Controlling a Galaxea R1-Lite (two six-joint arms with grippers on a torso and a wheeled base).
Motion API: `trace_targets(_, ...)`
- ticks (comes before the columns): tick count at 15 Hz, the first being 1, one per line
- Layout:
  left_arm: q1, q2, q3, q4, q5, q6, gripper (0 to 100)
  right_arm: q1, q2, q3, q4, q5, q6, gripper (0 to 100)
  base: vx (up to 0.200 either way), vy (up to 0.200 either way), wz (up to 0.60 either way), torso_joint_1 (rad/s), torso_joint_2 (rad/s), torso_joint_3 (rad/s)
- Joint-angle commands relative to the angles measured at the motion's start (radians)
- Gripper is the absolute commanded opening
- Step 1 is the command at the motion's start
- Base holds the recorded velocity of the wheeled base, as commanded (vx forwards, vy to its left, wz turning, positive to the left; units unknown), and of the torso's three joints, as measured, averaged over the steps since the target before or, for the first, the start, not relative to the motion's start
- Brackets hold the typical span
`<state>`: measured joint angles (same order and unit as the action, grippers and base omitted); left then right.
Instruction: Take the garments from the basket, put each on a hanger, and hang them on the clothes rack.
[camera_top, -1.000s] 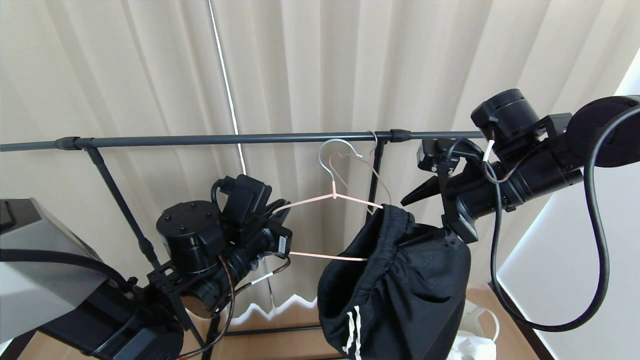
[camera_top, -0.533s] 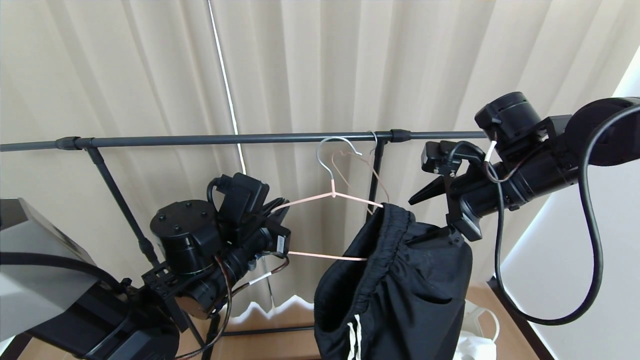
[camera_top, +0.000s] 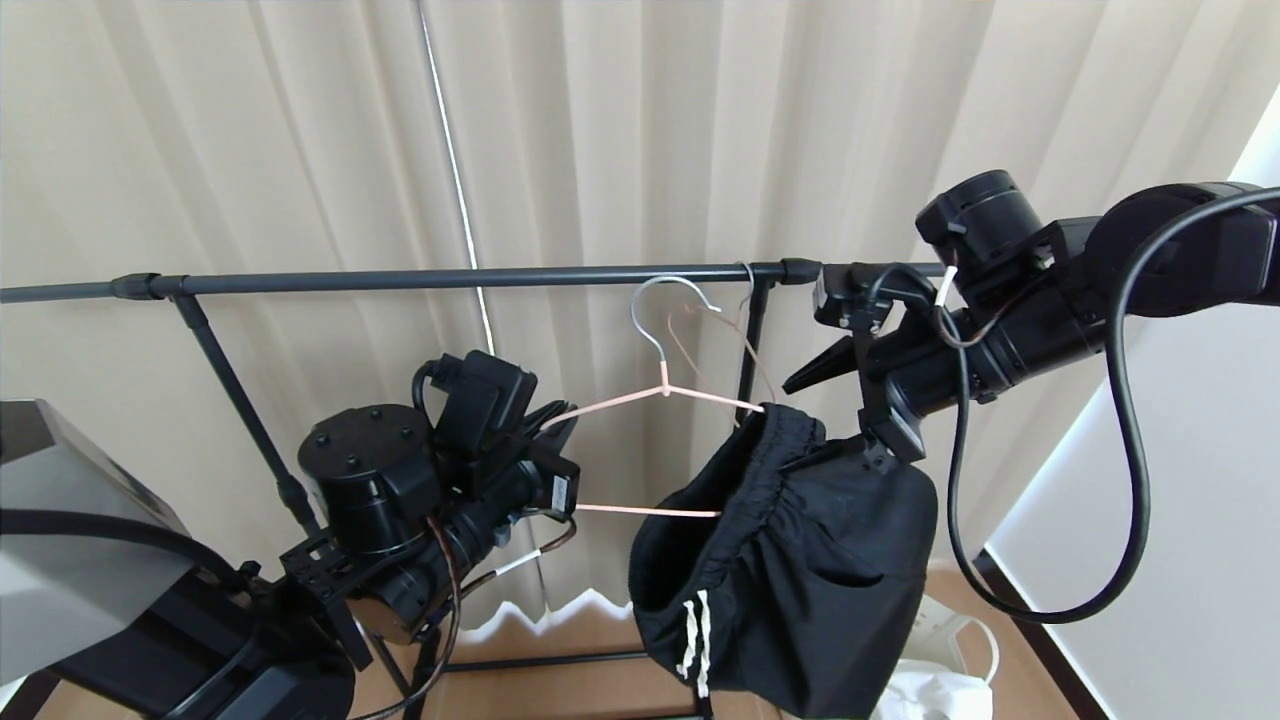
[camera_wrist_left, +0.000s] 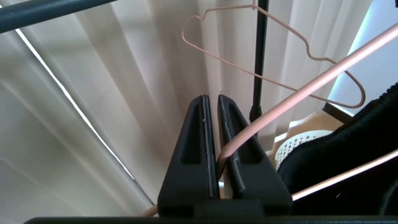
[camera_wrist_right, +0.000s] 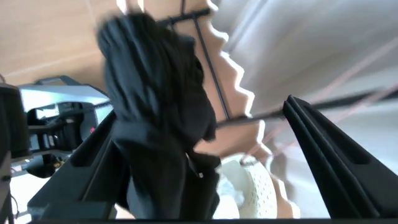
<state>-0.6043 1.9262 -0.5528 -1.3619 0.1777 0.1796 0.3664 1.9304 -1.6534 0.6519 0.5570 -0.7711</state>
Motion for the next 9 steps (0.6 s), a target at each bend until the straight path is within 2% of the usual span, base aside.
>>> trace_targets(1,0.000,-0.001,0.001,0.000,0.000,0.000,0,0.013,0.021,-0.025,0.005,0.018,0.001,100,0.000,0.000,0.00,0.000,0.00,0.000)
trace_targets(5,0.000,-0.006,0.002,0.000,0.000,-0.002,0,0.048,0.039,-0.049,0.018,0.020,0.024,100,0.000,0.000,0.00,0.000,0.00,0.000)
trace_targets(9,0.000,-0.015,0.007,0.000,-0.026,-0.002,0,0.092,0.078,-0.175,0.135,0.017,0.069,100,0.000,0.000,0.00,0.000,0.00,0.000)
